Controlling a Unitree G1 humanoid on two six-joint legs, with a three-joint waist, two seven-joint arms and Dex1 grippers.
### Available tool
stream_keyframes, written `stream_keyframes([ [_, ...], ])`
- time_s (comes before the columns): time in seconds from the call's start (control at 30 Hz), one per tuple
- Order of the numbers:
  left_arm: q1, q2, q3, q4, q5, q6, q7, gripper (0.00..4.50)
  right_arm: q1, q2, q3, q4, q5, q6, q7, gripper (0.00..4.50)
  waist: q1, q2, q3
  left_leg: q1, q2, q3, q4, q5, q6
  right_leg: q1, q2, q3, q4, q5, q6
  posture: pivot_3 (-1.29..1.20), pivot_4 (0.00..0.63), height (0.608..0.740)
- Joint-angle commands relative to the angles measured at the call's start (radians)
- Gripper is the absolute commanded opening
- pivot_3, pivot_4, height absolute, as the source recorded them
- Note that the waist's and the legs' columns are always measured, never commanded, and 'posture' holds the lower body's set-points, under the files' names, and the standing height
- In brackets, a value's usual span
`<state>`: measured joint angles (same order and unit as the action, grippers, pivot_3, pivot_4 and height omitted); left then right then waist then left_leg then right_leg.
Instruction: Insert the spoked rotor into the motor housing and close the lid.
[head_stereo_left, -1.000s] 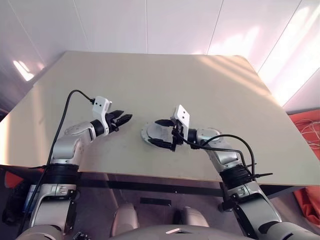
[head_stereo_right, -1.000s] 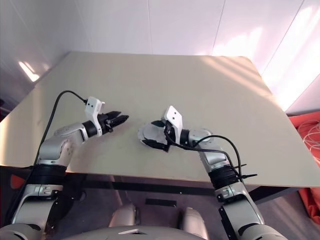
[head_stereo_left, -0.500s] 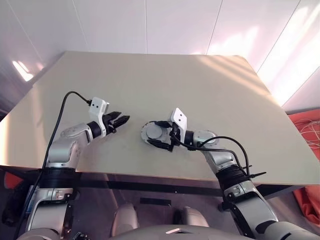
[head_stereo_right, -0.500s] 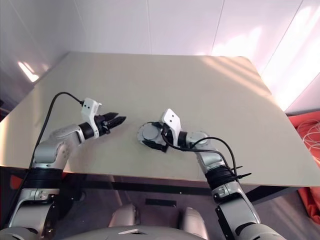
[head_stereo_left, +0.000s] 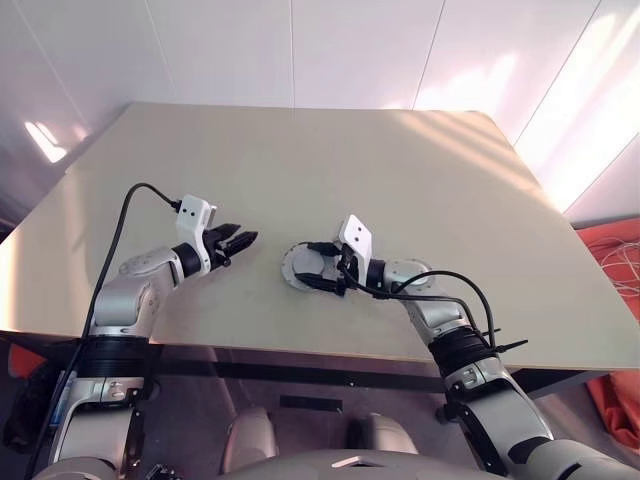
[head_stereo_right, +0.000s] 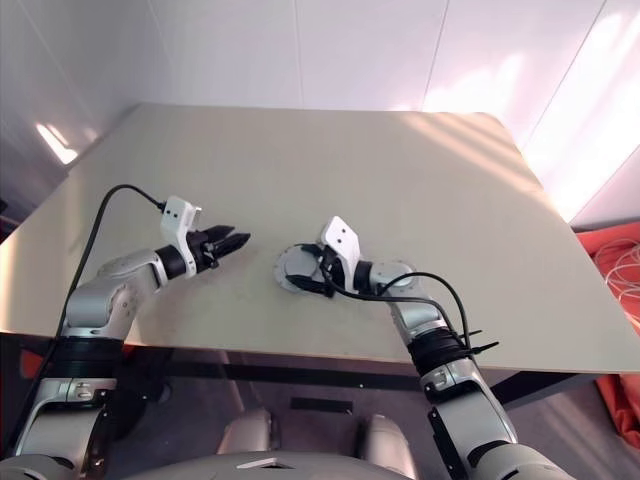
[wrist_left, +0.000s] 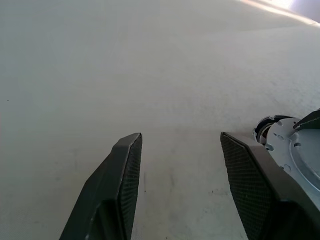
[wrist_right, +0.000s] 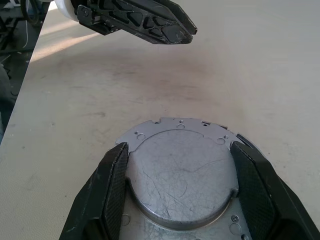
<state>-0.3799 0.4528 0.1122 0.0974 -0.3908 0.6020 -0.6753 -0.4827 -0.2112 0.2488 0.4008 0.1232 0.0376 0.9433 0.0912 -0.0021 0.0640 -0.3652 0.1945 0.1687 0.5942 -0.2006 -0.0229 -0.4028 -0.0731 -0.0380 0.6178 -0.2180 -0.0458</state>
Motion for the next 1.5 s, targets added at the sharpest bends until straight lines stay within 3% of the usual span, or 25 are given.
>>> stream_keyframes([
  [0.03, -0.014, 0.007, 0.011, -0.033, -0.010, -0.010, -0.001, 2.66, -0.015, -0.007, -0.002, -0.005, -0.010, -0.007, -0.003, 3.11, 0.000, 0.000, 0.000, 0.000, 0.000, 0.000, 0.000, 0.000, 0.000, 0.000, 0.000, 0.000, 0.000, 0.000, 0.000, 0.00, 0.000, 0.740],
  [0.3, -0.025, 0.004, 0.008, -0.018, -0.009, -0.015, -0.004, 2.66, -0.061, 0.021, -0.068, -0.051, 0.078, 0.079, -0.013, 3.11, 0.000, 0.000, 0.000, -0.001, 0.000, 0.000, 0.000, 0.000, 0.000, 0.000, 0.000, 0.000, 0.000, 0.000, 0.000, 0.00, 0.000, 0.740],
  [1.03, -0.022, 0.012, 0.011, -0.020, -0.009, -0.014, -0.006, 2.66, -0.055, 0.008, 0.000, 0.148, -0.050, -0.093, -0.036, 3.11, -0.005, 0.000, 0.000, 0.003, 0.000, 0.000, 0.000, 0.000, 0.000, 0.003, 0.000, 0.000, -0.001, 0.000, 0.000, 0.00, 0.000, 0.740],
  [1.5, -0.024, -0.015, 0.010, -0.031, -0.027, -0.004, 0.001, 2.66, -0.034, -0.077, 0.030, 0.073, -0.041, 0.046, 0.086, 3.11, 0.008, 0.000, 0.000, 0.002, -0.003, 0.000, 0.000, -0.004, 0.006, 0.007, -0.002, 0.000, -0.006, -0.001, 0.001, 0.00, 0.000, 0.740],
])
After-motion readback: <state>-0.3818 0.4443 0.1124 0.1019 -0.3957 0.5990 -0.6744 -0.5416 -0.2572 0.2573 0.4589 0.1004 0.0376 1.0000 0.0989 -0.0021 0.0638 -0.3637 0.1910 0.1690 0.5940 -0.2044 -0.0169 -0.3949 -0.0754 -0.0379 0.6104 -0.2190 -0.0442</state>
